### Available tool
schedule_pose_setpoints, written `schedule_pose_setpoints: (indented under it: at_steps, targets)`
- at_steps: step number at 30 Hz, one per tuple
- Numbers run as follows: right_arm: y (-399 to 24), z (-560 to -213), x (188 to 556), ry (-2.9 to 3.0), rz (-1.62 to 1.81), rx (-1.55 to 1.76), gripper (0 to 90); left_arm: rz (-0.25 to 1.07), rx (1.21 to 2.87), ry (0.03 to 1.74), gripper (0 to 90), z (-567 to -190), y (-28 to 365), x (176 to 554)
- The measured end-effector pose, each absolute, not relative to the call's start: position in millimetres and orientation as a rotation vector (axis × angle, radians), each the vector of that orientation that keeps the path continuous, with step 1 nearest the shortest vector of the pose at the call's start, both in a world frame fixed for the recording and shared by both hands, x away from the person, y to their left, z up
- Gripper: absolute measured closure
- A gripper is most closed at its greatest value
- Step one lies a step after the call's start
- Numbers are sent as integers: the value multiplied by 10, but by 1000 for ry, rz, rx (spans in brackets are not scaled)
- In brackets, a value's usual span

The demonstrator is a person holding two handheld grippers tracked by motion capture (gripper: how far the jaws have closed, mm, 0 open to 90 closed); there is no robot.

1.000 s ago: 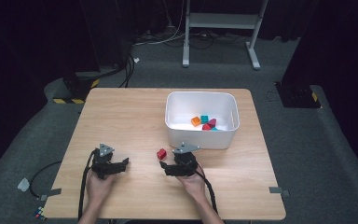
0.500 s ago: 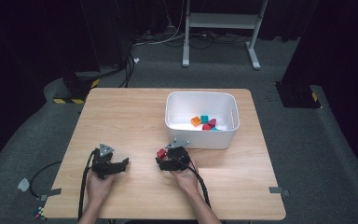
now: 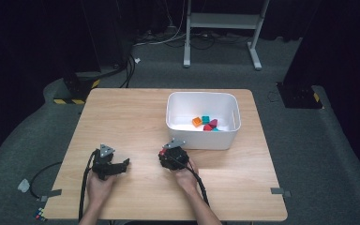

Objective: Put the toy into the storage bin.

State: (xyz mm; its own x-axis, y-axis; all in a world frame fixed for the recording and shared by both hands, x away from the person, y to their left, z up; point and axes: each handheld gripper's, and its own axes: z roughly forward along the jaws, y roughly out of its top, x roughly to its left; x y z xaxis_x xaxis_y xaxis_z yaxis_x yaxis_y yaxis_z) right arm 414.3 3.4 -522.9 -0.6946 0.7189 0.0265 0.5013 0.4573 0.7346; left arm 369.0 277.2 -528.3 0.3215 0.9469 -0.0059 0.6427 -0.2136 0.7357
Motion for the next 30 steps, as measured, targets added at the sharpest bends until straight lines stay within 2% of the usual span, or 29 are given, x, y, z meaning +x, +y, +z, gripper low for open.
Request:
schedule_pose_setpoints:
  at_steps: [12, 30]
  targets:
    - [-58, -5119, 4074, 2445, 1107, 1016, 590, 607, 1946, 1399, 166, -5283, 2772, 3690]
    - [-531, -4703, 3877, 2421, 1176, 1028, 590, 607, 1945, 1401, 167, -5283, 2770, 3690]
